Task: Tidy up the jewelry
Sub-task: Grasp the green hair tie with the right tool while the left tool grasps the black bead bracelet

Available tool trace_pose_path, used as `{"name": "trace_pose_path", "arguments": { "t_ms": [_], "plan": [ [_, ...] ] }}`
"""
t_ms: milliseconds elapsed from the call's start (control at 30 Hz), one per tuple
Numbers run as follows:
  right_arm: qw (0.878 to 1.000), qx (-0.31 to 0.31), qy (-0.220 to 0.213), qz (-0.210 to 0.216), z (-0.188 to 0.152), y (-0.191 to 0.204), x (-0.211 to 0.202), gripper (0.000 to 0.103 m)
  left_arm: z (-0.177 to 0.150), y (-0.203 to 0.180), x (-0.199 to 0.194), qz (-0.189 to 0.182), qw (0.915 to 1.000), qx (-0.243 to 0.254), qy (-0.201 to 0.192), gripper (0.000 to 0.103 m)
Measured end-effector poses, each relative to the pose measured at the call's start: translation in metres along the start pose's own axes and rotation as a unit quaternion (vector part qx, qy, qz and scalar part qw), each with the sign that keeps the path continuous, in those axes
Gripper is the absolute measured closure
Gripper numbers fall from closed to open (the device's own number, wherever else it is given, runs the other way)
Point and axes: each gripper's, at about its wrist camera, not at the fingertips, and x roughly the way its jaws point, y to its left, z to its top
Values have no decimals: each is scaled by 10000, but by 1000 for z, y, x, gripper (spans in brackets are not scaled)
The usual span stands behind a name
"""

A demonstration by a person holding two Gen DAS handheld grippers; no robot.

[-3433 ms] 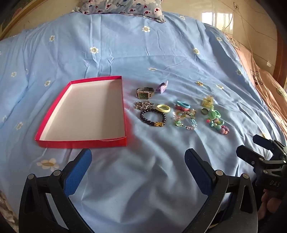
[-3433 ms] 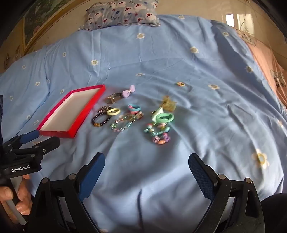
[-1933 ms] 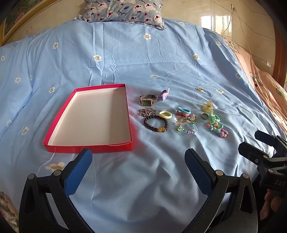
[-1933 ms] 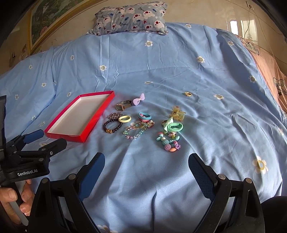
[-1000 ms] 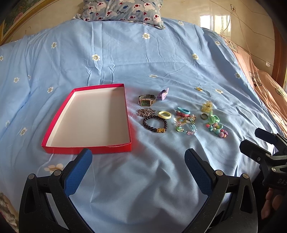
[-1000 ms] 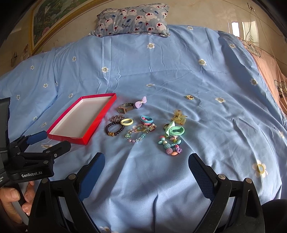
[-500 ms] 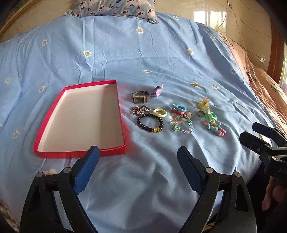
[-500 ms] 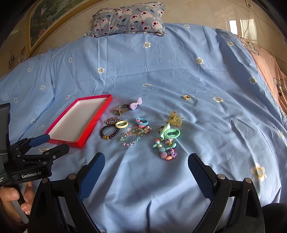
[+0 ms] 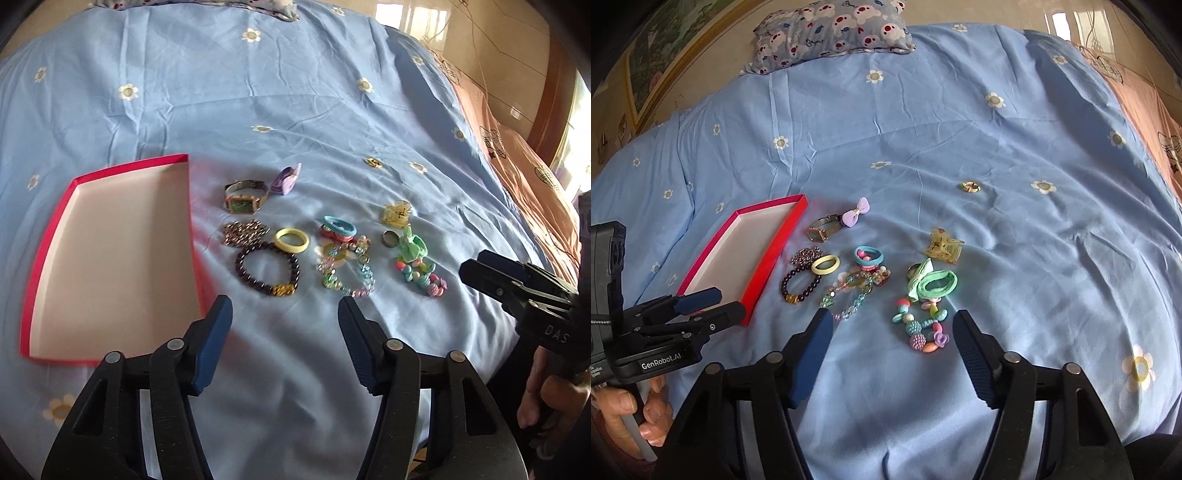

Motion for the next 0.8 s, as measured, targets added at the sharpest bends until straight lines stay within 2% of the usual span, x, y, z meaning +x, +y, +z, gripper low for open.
{"name": "trace_pose_path", "arguments": {
  "t_ms": [133, 233, 433, 633, 667, 800],
  "plan": [
    [9999, 111, 121, -11, 13, -7, 16, 47, 15, -4, 18, -114, 9997, 119, 199, 53],
    [9995, 185, 254, -21, 19, -11, 31, 49, 24, -4, 37, -135, 9988, 214, 407, 54],
    [9978, 159, 635, -68, 27, -15, 68, 56, 34, 5, 76, -253, 9958, 147, 869, 65],
    [9954, 198, 924, -156, 26, -23, 88, 71, 32, 2, 101, -357, 9919, 286, 1188, 79],
    [9951, 200, 948, -183, 26, -24, 90, 76, 32, 1, 103, -347, 9917, 318, 1198, 80],
    [9947, 203, 993, -191, 26, -27, 94, 84, 33, 1, 106, -373, 9910, 386, 1223, 91]
  ]
}}
